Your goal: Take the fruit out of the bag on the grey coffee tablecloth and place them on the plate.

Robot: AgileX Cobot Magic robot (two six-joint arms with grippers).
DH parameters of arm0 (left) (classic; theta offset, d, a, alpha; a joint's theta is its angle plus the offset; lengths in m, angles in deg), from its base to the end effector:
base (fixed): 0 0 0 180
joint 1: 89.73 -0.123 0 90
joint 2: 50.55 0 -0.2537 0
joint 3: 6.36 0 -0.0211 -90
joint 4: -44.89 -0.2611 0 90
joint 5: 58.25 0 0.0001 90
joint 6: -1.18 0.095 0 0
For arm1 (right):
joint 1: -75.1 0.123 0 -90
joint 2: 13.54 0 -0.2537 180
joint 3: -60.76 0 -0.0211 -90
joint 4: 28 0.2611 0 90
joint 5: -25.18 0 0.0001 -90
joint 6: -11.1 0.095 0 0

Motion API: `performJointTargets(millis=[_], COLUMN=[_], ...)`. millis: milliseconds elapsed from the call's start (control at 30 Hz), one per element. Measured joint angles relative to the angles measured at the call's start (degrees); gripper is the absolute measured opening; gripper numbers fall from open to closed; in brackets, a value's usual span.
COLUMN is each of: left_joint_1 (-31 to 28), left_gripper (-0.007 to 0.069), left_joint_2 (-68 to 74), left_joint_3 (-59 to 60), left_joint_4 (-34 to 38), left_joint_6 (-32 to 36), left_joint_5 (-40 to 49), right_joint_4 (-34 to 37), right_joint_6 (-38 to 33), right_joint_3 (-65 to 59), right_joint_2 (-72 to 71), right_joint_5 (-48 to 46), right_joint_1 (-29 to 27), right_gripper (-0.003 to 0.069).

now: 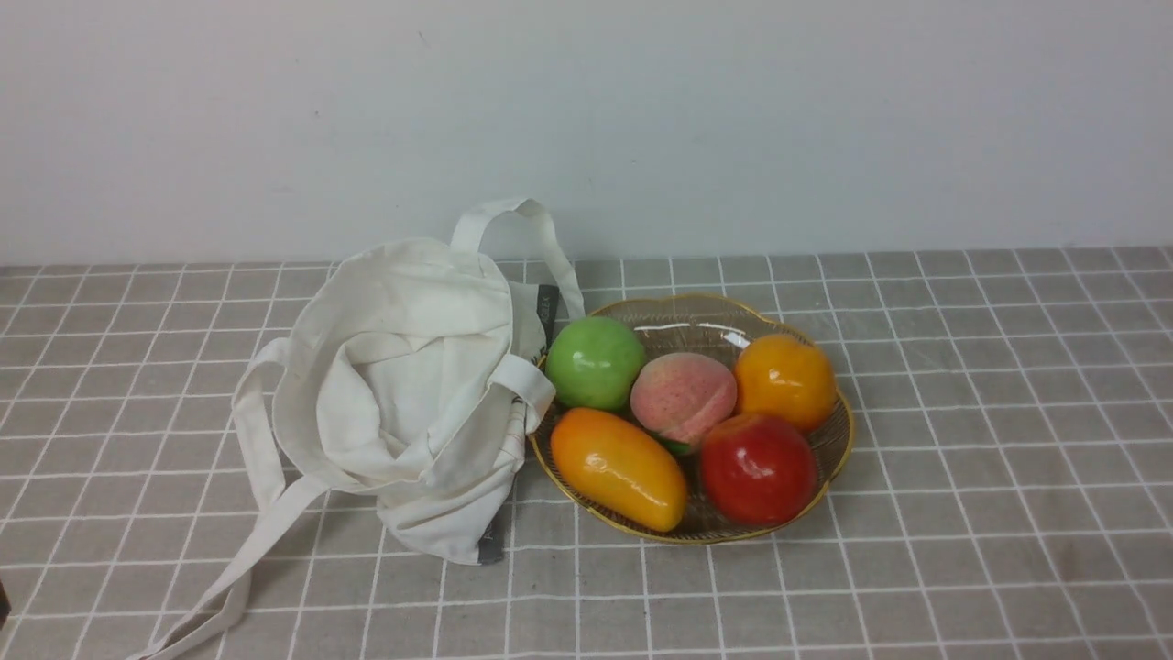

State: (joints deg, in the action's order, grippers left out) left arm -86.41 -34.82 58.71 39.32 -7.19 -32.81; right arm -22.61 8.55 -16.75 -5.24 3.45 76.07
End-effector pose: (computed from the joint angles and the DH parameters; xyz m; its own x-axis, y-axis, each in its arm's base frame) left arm 0.1014 -0.0019 0.2279 -0.2780 -0.0421 -0.9597 0.0017 0.9990 -0.0444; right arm 0.0983 0.0050 0.1712 -0.3018 0.0378 -0.9526 -0.0372 0.9980 0.0514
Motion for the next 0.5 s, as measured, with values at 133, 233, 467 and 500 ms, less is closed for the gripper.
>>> performJointTargets(millis=[133,233,467,500], left_joint_1=[-0.9,-0.9,-0.9,-0.9], left_gripper=[-0.0008,-0.0008,-0.0008,-0.0008], left_joint_2=[-6.7,-7.6,-7.6,-7.6], left_joint_3=[7.2,10.4,12.7,12.7], left_joint_4=[-0.1,-0.1,0.5,0.5], left_joint_6=[0.0,0.0,0.0,0.0], left_joint_5=[-2.9,-3.4,-3.2,-3.2], right_joint_4=[0.0,0.0,0.0,0.0], right_joint_6=[0.0,0.0,0.0,0.0], right_joint_3=[0.0,0.0,0.0,0.0], right_joint_2=[0.0,0.0,0.0,0.0], right_joint_5=[0.0,0.0,-0.1,-0.1], right_joint_1=[0.0,0.0,0.0,0.0], right_gripper=[-0.0015,-0.0015,-0.0015,-0.0015])
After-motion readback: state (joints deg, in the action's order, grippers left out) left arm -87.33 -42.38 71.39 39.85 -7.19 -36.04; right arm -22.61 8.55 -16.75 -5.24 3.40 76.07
